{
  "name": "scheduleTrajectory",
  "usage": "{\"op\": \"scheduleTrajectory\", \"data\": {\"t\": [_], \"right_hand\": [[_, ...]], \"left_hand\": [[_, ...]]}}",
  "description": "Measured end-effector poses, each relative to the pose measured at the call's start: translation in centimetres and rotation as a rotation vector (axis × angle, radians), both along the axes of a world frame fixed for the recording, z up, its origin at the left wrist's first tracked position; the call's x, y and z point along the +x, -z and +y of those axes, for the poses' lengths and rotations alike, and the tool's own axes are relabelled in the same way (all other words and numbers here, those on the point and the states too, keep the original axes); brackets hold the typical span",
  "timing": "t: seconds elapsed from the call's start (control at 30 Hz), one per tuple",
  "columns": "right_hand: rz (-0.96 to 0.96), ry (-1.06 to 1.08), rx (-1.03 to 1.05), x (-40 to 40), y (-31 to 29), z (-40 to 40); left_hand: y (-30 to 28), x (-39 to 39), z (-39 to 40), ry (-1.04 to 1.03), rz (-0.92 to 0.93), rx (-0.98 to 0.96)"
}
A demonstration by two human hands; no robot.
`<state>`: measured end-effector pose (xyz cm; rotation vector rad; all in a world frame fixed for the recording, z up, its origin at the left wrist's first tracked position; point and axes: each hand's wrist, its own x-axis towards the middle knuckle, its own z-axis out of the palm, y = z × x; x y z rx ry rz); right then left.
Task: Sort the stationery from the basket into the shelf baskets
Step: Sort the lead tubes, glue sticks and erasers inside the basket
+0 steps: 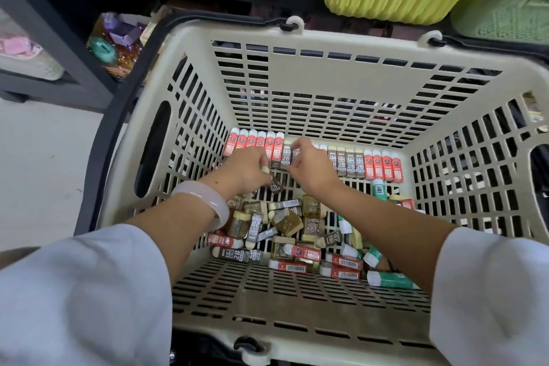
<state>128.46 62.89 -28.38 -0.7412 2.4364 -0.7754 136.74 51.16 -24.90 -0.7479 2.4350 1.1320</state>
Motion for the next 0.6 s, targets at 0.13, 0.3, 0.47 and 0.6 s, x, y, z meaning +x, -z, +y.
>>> {"op": "scheduleTrajectory", "data": {"t": [0.13, 0.3, 0.47, 0.6], "right_hand": [[0.127, -0.115, 0.052, 0.1, 0.3, -0.3], [0.118, -0.123, 0.000, -0.8, -0.1, -0.5], [-0.059, -0.086, -0.156, -1.2, -1.0, 1.2], [-0.241, -0.135, -0.215, -0.8, -1.3, 2.3]], "left_hand": [[0.1, -0.1, -0.1, -0.039, 0.004, -0.034], [0.1, -0.2, -0.2, -0.109, 0.037, 0.014], [-0.2, -0.3, -0.3, -0.195, 0.088, 0.119], [-0.8, -0.3, 0.0, -0.202, 0.123, 0.224]]}}
